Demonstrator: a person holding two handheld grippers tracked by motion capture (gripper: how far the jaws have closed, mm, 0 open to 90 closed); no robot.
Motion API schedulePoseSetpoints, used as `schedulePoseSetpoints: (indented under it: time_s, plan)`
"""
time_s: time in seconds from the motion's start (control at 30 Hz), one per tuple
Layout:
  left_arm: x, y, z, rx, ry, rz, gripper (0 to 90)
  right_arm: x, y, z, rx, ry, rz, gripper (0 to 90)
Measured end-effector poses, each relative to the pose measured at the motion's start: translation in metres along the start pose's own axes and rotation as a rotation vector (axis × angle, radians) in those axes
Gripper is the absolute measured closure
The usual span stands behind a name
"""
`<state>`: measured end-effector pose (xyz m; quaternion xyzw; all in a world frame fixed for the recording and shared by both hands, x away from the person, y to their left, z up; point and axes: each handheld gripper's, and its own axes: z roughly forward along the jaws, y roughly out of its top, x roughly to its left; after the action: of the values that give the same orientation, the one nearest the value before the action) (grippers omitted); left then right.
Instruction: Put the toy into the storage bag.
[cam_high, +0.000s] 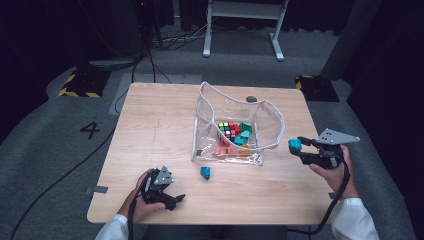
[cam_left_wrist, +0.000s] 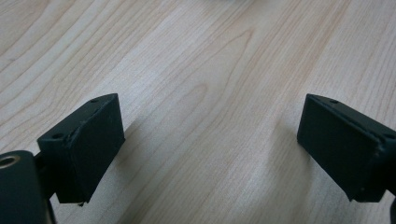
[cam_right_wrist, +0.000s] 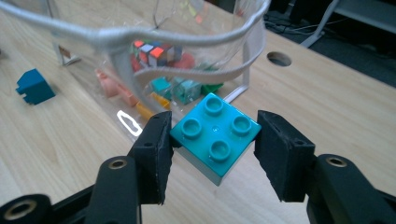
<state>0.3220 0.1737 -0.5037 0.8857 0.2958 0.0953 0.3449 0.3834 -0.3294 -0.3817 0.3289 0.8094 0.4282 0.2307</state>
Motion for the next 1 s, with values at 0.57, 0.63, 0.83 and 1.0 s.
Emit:
schedulePoseSetpoints:
  time_s: [0.57,0.63,0.83,1.0]
  plan:
    - [0.0,0.0,0.0,-0.001,0.0,0.001,7.5,-0.011,0.052,-0.014,-0.054,-0.019,-0.035,47.6]
    - [0.0,0.0,0.0,-0.001,0.0,0.0,7.5,-0.011,0.057,-0.015,-0.058,-0.017,-0.037,47.6]
    - [0.0,0.0,0.0,-0.001,0.0,0.001,7.4,-0.011,0.071,-0.011,-0.069,-0.01,-0.045,47.6]
    - [0.0,0.0,0.0,-0.001,0.0,0.001,7.5,-0.006,0.084,-0.004,-0.063,-0.003,-0.066,47.6]
